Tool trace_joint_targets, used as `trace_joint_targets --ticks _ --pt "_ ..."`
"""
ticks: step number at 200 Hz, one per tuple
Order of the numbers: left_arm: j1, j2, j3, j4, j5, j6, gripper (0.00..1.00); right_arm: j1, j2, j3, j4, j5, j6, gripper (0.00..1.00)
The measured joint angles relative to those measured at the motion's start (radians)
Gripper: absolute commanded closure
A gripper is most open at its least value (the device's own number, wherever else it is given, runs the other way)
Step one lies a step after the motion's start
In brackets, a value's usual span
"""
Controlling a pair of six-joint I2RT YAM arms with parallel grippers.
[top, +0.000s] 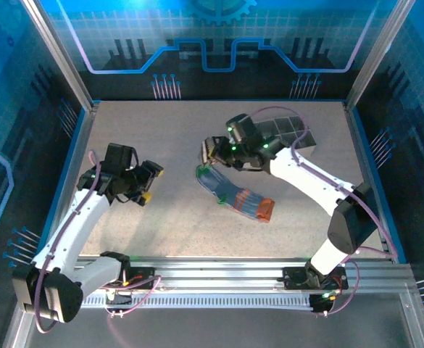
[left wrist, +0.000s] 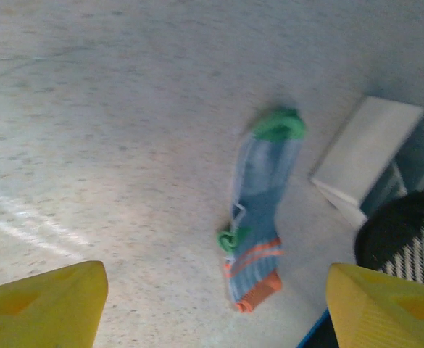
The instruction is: Roll the socks
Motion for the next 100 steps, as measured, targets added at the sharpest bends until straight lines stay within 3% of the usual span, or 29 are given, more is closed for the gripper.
trace_joint_targets --ticks 51,100 --pt "-0.134 0.127 0.099 0.178 0.045 -0.026 0.34 -0.216 -0.047 0.026 -0.197 0.072 -0.018 1.0" --pt "-0.204 0.238 0.14 0.24 0.048 -0.04 0.35 -0.267 0.005 0.173 -0.33 0.217 -0.154 1.0"
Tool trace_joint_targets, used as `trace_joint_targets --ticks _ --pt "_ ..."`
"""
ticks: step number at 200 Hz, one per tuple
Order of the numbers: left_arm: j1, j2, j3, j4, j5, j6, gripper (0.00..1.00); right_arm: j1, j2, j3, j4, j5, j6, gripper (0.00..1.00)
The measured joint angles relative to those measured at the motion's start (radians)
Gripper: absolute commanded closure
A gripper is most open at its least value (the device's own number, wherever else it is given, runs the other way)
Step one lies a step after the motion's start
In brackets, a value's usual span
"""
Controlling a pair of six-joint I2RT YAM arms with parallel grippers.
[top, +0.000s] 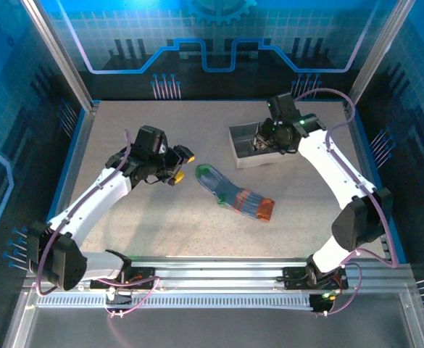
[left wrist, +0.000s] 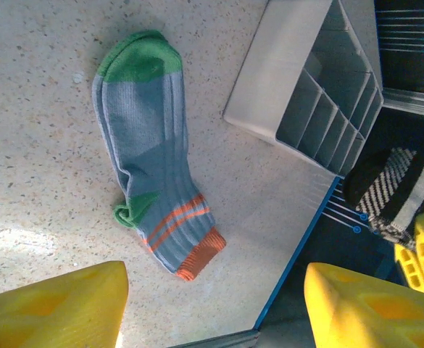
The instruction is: Roll the socks
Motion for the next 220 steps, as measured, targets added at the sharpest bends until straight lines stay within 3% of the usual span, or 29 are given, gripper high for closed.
trace_joint_targets --ticks 85,220 --pt "-0.002 -0.053 -0.028 0.0 -0.001 -0.006 0.35 0.032 0.237 0.117 -0.081 0.166 -0.258 1.0" --pt "0.001 -0.124 -0.082 -0.023 -0.012 -0.018 0.35 0.072 0.397 0.253 -0.142 -0.025 -0.2 1.0"
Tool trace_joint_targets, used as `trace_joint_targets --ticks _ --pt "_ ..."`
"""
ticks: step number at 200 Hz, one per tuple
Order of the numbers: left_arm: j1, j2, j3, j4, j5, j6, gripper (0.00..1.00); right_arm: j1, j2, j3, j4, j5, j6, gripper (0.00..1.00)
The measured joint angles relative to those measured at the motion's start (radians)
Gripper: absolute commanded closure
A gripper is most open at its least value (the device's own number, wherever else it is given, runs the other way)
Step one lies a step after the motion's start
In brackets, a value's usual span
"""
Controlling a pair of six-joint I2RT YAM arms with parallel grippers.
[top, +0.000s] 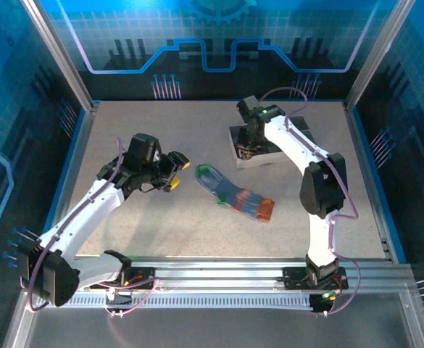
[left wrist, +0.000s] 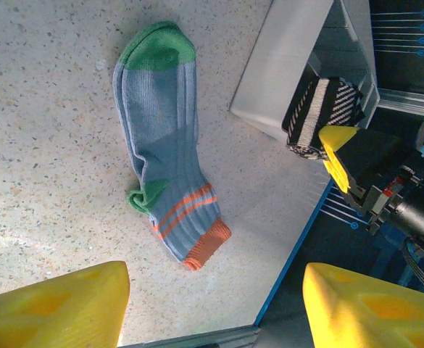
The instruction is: Roll the socks
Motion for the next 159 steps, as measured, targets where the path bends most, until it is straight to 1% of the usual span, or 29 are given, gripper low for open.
trace_joint_targets --ticks 74,112,159 --pt "0.002 -0.028 -0.026 -0.006 -0.007 -0.016 0.35 -0.054 0.076 0.089 -0.062 -0.167 0.049 1.0" --pt "0.002 -0.036 -0.037 -0.008 -0.008 -0.016 0.35 -0.084 0.092 0.098 -0.07 -0.253 0.1 1.0" --pt "0.002 -0.044 -0.049 -0.008 -0.008 -0.019 0.35 -0.136 0.121 0.111 -0.081 -0.393 0.161 1.0"
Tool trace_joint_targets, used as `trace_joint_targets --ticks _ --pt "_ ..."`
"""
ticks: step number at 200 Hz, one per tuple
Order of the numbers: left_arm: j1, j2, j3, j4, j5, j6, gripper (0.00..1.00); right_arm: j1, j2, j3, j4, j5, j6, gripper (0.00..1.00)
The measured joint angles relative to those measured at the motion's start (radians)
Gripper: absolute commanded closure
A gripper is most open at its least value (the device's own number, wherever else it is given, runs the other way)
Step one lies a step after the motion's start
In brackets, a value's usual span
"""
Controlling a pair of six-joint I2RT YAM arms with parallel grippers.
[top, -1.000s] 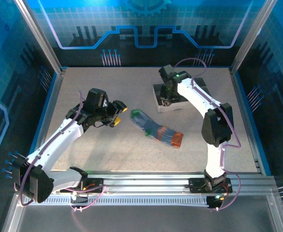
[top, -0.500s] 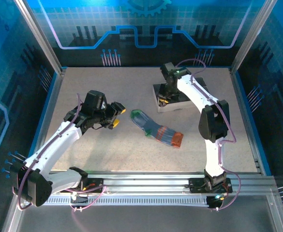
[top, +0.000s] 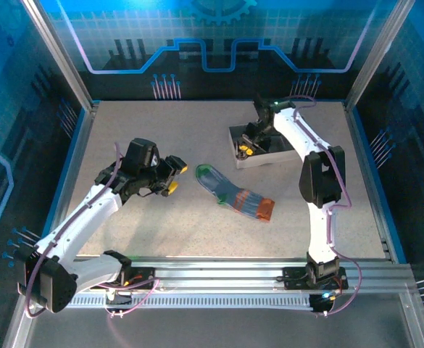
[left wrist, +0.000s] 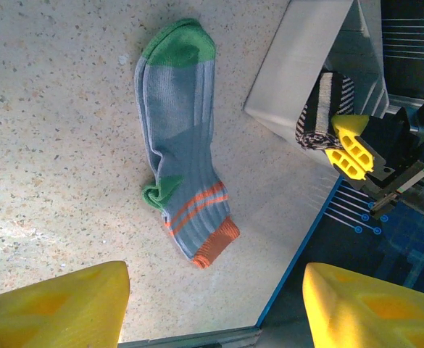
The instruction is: Roll the socks
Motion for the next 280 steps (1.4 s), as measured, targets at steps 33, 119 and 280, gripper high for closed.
trace_joint_targets --ticks 33,119,280 --pt "0.0 0.0 0.0 0.0 0.0 -0.005 0.35 -0.008 0.008 0.0 0.002 -0.057 0.037 1.0" --pt "0.002 0.021 0.0 0.012 0.002 -0.018 0.35 -0.022 0.014 -0.047 0.047 -0.197 0.159 1.0" --pt "-0.002 0.152 0.013 0.084 0.013 -0.022 0.35 -0.041 -0.014 -0.16 0.228 -0.373 0.576 1.0"
